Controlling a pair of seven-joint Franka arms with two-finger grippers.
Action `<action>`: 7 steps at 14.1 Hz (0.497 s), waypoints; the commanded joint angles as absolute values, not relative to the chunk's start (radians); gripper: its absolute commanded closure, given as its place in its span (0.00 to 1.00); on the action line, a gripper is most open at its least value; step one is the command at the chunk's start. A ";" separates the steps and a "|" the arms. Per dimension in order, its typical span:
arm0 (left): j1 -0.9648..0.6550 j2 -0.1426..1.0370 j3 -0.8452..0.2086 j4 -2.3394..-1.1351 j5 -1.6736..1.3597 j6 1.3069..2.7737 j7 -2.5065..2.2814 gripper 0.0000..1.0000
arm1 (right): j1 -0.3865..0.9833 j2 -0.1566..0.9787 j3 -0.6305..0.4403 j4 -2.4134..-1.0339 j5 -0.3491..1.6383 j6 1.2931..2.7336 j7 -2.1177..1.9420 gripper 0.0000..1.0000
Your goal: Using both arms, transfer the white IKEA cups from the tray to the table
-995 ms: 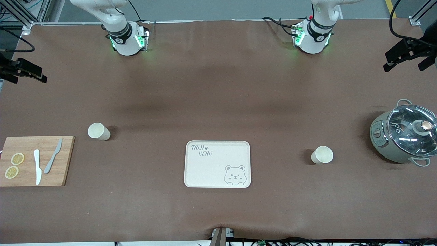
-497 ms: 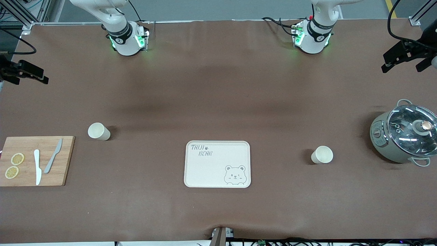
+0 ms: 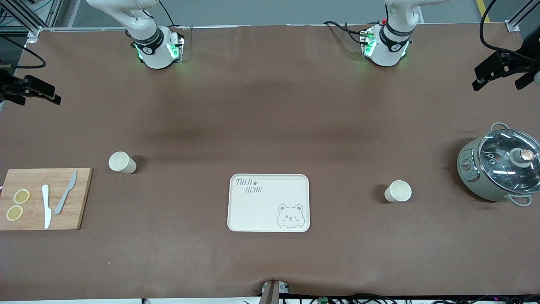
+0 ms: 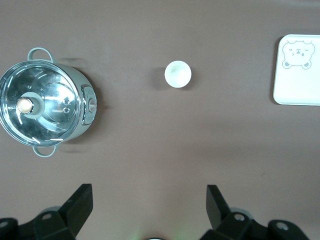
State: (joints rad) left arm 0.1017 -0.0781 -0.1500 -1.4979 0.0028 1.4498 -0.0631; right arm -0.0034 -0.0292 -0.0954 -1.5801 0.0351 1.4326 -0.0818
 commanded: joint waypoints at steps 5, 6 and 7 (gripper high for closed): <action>0.101 -0.086 -0.149 -1.496 0.023 1.443 -0.052 0.00 | -0.006 -0.040 -0.089 -1.583 0.015 1.437 -0.066 0.00; 0.101 -0.087 -0.149 -1.497 0.021 1.443 -0.051 0.00 | -0.006 -0.038 -0.089 -1.585 0.015 1.440 -0.066 0.00; 0.101 -0.086 -0.149 -1.496 0.018 1.443 -0.052 0.00 | -0.008 -0.037 -0.089 -1.585 0.015 1.440 -0.066 0.00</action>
